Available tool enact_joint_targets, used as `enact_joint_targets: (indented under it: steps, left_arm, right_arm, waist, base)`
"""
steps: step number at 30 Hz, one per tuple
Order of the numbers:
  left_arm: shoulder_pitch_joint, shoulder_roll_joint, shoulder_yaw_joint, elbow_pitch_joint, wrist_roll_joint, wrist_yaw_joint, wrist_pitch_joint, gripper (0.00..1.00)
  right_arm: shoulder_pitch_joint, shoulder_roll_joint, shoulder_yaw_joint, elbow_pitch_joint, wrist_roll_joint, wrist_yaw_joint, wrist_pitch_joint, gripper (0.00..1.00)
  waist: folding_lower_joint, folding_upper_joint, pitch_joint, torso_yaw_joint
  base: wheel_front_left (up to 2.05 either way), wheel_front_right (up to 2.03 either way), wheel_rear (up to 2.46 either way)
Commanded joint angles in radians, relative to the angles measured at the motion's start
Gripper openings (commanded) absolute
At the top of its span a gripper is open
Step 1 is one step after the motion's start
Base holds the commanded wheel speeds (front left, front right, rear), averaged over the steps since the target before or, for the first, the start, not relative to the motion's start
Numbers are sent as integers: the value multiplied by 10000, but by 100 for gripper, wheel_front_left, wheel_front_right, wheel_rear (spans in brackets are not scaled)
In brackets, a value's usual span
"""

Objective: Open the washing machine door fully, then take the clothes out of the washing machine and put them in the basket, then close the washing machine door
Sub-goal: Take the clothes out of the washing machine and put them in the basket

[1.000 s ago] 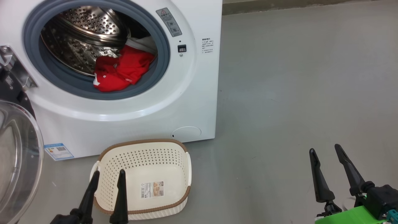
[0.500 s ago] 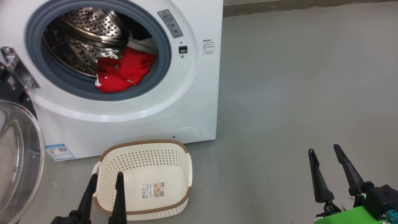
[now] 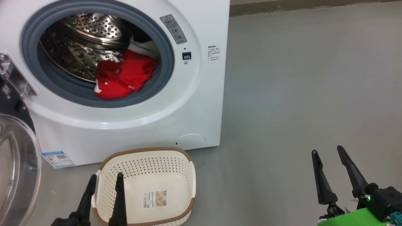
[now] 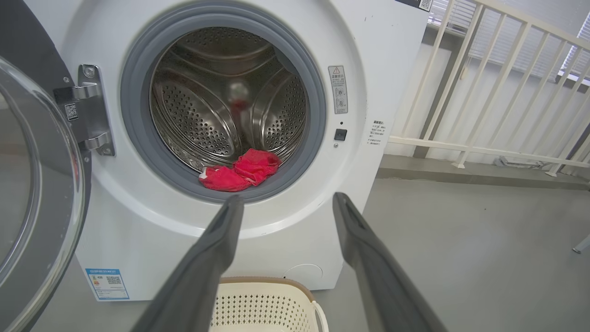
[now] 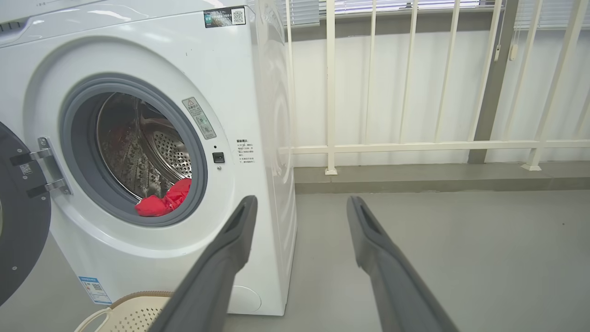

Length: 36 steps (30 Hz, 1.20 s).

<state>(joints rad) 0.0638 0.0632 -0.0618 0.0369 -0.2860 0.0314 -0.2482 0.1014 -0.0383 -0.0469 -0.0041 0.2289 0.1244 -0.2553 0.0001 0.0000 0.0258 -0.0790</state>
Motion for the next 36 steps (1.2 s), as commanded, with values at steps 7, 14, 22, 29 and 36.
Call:
enact_joint_targets:
  steps: [7, 14, 22, 29, 36]
  left_arm:
    - [-226, 112, 235, -353, 24, 125, -91, 100]
    - [-272, 82, 122, -359, 125, 351, -89, 100]
    - [-172, 115, 59, -404, 126, 411, -74, 100]
    - [-205, 135, 10, -503, 124, 489, -48, 100]
    - [-347, 156, -8, -617, 108, 539, -38, 100]
  right_arm:
    - [-201, -120, 239, -284, 10, 63, -64, 100]
    - [-238, -120, 237, -304, -15, 63, -64, 100]
    - [-167, -120, 308, -270, -4, 63, -64, 100]
    - [-170, -120, 363, -324, 12, 63, -64, 100]
    - [-274, -120, 393, -458, -7, 63, -65, 100]
  waist:
    - [-1, 0, 135, 43]
    - [-1, 0, 116, 140]
    - [-1, 0, 2, 173]
    - [-1, 0, 138, 217]
    - [-1, 0, 541, 275]
  base:
    - [80, -80, 0]
    - [5, -5, 0]
    - [0, 0, 0]
    - [0, 0, 0]
    - [0, 0, 0]
